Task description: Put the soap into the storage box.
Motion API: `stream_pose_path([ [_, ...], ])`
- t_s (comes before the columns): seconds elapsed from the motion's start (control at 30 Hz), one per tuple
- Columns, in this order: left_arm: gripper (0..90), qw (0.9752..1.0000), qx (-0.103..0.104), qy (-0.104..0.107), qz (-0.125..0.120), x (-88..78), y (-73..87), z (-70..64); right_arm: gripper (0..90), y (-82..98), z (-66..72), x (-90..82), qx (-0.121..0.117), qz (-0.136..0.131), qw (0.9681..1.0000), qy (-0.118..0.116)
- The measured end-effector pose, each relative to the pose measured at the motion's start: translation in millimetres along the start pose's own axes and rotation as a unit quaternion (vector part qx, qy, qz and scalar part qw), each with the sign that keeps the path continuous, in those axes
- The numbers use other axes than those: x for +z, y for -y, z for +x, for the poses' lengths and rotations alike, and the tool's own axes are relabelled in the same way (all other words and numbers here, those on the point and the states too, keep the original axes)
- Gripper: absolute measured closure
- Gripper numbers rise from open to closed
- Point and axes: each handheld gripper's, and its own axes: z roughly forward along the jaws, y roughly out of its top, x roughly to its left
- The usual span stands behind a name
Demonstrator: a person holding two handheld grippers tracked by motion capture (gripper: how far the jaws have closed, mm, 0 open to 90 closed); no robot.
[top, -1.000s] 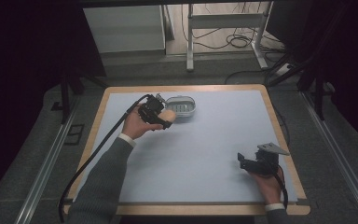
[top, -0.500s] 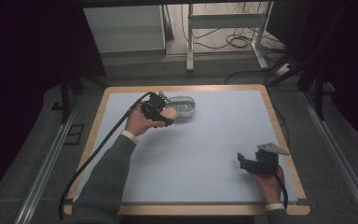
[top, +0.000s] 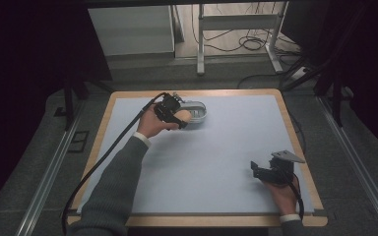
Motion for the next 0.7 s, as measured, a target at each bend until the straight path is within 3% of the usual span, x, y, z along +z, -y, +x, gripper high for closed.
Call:
stream_pose_path([
  [0.7, 32.7, 0.9997, 0.008, 0.001, 0.025, 31.9, -31.7, 16.6, 7.7, 1.4, 1.4, -2.9, -0.007, -0.016, 0.9998, 0.001],
])
